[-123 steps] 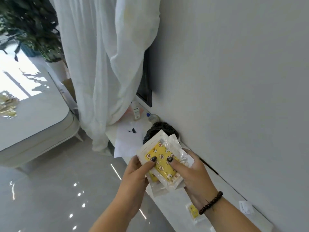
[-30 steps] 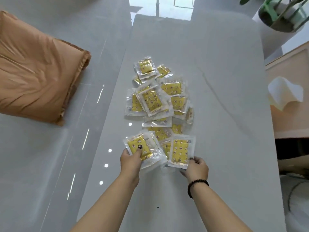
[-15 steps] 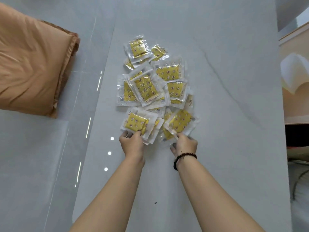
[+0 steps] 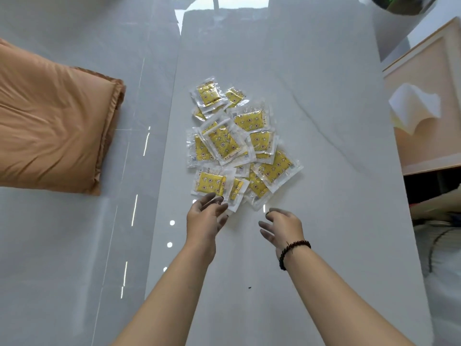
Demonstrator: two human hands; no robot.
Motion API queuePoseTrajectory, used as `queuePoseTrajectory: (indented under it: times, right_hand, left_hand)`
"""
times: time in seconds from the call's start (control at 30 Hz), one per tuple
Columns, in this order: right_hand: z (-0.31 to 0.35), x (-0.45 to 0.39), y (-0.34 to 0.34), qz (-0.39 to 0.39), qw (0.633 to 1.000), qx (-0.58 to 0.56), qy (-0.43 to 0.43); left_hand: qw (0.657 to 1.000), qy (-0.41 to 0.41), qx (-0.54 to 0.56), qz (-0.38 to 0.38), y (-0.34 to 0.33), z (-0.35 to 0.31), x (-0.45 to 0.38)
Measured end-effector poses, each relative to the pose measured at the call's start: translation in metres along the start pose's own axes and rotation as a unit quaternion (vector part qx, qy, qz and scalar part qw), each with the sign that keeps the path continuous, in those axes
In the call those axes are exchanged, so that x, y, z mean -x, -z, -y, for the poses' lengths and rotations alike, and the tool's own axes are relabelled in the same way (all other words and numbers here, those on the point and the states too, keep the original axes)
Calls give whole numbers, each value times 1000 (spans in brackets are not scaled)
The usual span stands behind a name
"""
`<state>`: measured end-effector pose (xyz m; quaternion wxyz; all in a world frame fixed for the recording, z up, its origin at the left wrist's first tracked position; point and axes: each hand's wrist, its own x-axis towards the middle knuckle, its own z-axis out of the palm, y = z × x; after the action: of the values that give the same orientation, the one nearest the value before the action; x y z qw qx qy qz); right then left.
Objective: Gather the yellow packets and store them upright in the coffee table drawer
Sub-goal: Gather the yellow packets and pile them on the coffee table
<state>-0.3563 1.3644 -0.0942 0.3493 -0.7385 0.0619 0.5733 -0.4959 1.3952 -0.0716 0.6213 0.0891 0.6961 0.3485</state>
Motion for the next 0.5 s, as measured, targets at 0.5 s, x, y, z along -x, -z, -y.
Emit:
queuePoseTrajectory:
  times: [0.5]
  right_hand:
    - [-5,291,33,16,972,-152,178]
  left_hand:
    - [946,-93,-175,256,113,-88,213]
